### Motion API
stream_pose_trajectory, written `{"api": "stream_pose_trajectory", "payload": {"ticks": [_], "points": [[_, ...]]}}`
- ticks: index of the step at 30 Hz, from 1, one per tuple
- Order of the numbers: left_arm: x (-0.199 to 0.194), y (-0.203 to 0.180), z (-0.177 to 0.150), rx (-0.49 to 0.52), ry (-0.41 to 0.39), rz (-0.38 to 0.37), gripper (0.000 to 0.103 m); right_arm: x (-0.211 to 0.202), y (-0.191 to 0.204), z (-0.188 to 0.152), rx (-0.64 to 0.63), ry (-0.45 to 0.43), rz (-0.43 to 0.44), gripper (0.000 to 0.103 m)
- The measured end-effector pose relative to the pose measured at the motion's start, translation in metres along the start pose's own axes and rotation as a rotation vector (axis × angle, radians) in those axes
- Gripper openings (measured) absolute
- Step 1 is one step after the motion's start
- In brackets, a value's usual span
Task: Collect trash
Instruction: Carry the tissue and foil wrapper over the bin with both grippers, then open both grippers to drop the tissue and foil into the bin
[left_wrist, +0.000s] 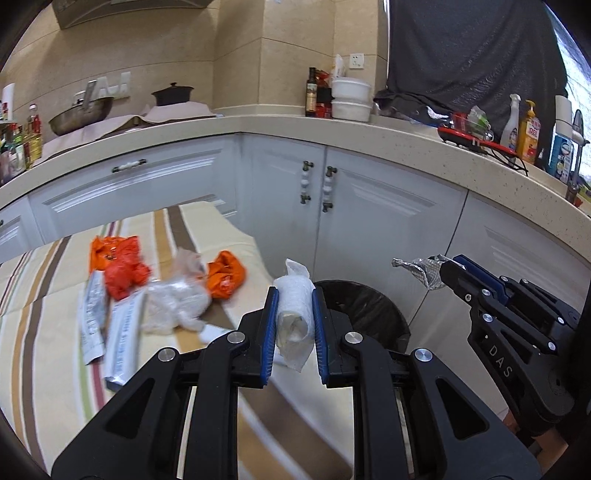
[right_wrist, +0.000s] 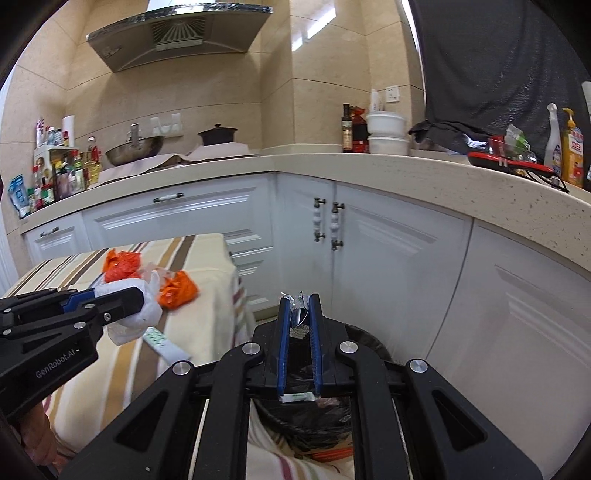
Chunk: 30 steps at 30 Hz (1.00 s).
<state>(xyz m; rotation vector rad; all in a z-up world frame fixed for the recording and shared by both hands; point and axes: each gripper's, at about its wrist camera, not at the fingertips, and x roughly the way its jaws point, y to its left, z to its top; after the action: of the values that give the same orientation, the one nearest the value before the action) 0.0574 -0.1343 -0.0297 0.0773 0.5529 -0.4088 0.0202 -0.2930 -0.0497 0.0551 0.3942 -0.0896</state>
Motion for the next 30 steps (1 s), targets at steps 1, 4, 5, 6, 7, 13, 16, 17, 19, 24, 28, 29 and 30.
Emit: {"api": "stream_pose_trajectory", "payload": {"ticks": [1,4,5,6,7,13,16,17,19,24,28,29,30], "points": [[0.005,-0.004,0.001,0.003,0.004,-0.002,0.018,0.003,-0.005,0.0,0.005,0.0,-0.005,0.011],[0.021,-0.017,0.006,0.014,0.018,-0.003,0.018,0.012,-0.018,0.0,0.019,0.004,-0.014,0.011],[0.027,-0.021,0.008,0.017,0.023,-0.003,0.018,0.014,-0.021,-0.001,0.022,0.006,-0.015,0.011],[0.033,-0.026,0.009,0.02,0.028,-0.001,0.018,0.019,-0.025,-0.001,0.027,0.009,-0.016,0.011],[0.038,-0.029,0.011,0.023,0.032,0.001,0.018,0.023,-0.028,-0.001,0.031,0.011,-0.016,0.011],[0.073,-0.045,0.024,0.029,0.054,0.011,0.018,0.046,-0.044,-0.001,0.05,0.019,-0.016,0.011],[0.091,-0.049,0.032,0.021,0.07,0.016,0.019,0.06,-0.052,0.002,0.054,0.015,-0.011,0.011],[0.098,-0.051,0.034,0.02,0.08,0.019,0.02,0.067,-0.055,0.003,0.054,0.018,-0.004,0.011],[0.109,-0.054,0.037,0.009,0.091,0.04,0.025,0.079,-0.058,0.003,0.06,0.023,0.005,0.011],[0.127,-0.054,0.04,0.001,0.115,0.062,0.048,0.1,-0.068,-0.005,0.097,0.054,0.012,0.023],[0.129,-0.051,0.039,0.001,0.12,0.062,0.049,0.102,-0.067,-0.008,0.101,0.063,0.012,0.025],[0.129,-0.05,0.039,-0.001,0.121,0.062,0.049,0.103,-0.067,-0.008,0.101,0.065,0.013,0.025],[0.127,-0.049,0.039,-0.005,0.12,0.063,0.049,0.102,-0.066,-0.008,0.102,0.067,0.013,0.026]]}}
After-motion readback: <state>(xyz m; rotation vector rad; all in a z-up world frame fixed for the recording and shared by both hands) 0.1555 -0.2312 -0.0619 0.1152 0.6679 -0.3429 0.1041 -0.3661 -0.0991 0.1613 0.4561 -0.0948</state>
